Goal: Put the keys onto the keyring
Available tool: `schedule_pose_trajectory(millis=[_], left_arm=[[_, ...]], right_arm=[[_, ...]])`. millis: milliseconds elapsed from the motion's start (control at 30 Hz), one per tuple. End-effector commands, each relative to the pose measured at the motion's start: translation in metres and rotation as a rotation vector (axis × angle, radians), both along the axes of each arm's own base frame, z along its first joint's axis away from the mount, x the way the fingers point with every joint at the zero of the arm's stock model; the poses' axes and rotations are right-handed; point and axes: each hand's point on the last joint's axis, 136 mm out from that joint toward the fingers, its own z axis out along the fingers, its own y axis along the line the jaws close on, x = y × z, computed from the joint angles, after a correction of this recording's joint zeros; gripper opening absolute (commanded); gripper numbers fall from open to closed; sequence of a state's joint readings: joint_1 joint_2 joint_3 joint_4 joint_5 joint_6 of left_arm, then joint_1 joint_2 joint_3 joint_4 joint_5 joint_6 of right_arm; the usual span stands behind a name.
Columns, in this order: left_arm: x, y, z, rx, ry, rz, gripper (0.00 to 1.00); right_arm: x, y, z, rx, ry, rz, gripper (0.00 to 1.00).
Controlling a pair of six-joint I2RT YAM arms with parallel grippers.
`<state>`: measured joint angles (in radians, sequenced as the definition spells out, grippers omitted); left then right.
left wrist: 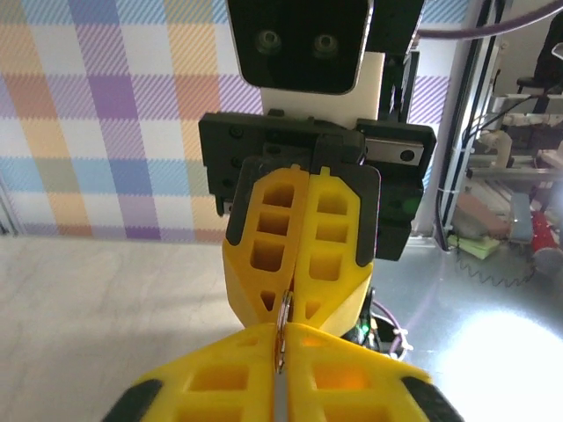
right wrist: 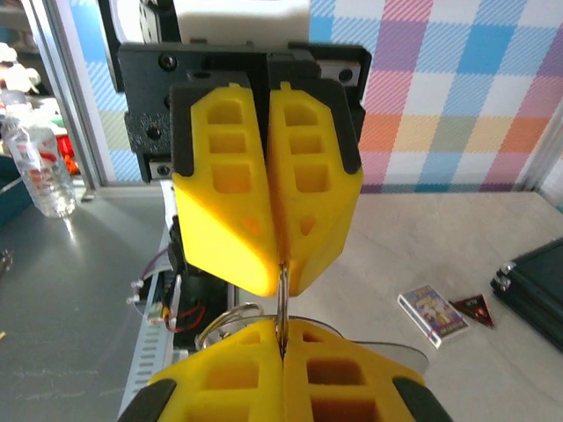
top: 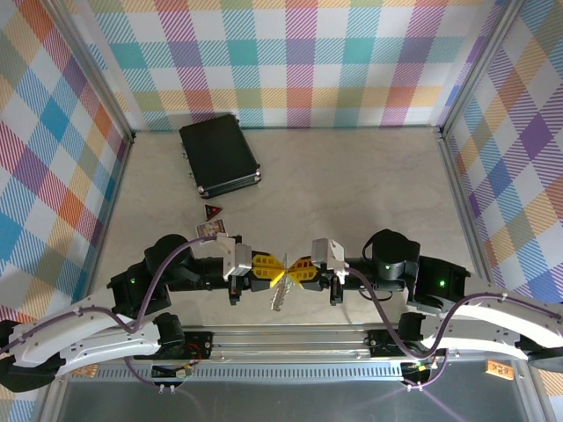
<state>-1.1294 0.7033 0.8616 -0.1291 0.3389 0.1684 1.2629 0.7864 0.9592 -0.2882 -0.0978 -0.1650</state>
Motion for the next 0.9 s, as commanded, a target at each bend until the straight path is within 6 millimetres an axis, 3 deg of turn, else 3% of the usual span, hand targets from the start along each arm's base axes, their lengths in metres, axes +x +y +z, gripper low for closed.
schedule_pose_trajectory(millis=[0, 200, 533, 867], left_arm=[[0.005, 0.011, -0.006, 0.106, -0.047, 0.042, 0.18], [0.007, 0.015, -0.016, 0.213, -0.073, 0.052, 0.18], [0.014, 0.014, -0.025, 0.258, -0.089, 0.076, 0.14], [0.012, 0.01, -0.022, 0.234, -0.089, 0.062, 0.11]], right_arm=[[0.006, -0.005, 0.005, -0.083, -0.045, -0.028, 0.0], [0.012, 0.005, -0.014, -0.259, -0.045, -0.018, 0.0], [0.005, 0.012, -0.011, -0.267, -0.055, 0.039, 0.0], [0.001, 0.022, -0.013, -0.262, -0.045, 0.079, 0.0]])
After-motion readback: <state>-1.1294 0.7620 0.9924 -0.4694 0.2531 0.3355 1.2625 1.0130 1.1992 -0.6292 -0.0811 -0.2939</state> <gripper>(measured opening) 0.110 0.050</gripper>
